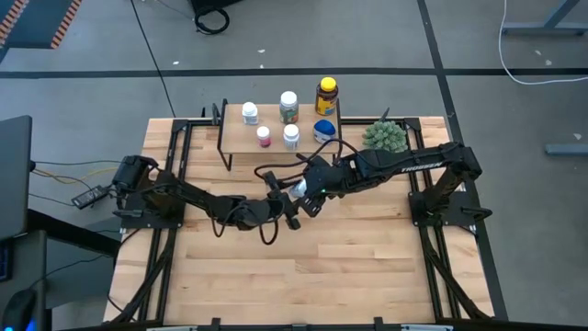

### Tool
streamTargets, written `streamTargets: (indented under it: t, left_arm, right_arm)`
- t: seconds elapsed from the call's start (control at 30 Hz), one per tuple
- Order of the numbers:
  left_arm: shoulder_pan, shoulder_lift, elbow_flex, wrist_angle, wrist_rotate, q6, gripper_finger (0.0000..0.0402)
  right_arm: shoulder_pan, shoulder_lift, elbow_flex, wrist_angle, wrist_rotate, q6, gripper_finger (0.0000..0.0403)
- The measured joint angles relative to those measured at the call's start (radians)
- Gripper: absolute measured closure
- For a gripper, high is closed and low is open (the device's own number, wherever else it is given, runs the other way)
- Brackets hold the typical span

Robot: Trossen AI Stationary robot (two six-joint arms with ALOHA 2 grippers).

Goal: Pick and place medicine bottles onto shelf by color
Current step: Put the white pill bottle on the shelf

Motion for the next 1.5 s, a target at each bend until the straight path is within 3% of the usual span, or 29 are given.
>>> streamTargets:
  t: [0.1,0.3,0.5,0.8,1.07,1.33,1.5]
  left_arm:
    - [-0.003,0.000,0.000,-0.006,0.001,0.006,0.0237]
    - [-0.002,-0.001,-0.002,-0.063,-0.014,-0.003,0.0238]
    - [-0.011,-0.035,-0.002,-0.190,-0.162,-0.007,0.0239]
    - [-0.019,-0.165,-0.013,-0.353,-0.234,-0.134,0.0244]
    - [0.015,-0.348,-0.268,-0.140,-0.285,-0.259,0.0239]
    - [0.051,-0.484,-0.456,0.103,-0.416,-0.108,0.0246]
    - [0.123,-0.512,-0.530,0.197,-0.390,-0.129,0.0239]
  right_arm:
    - [-0.002,0.000,0.000,-0.005,-0.004,-0.014,0.0187]
    - [0.007,-0.001,0.000,-0.045,-0.015,-0.035,0.0141]
    - [0.042,-0.014,0.000,-0.151,-0.040,-0.038,0.0117]
    - [0.185,-0.015,0.000,-0.203,0.144,-0.030,0.0115]
    - [0.263,-0.015,0.000,-0.224,0.201,0.047,0.0115]
    - [0.299,-0.016,-0.018,-0.209,0.308,0.108,0.0117]
    - [0.319,-0.016,-0.093,-0.164,0.357,0.136,0.0124]
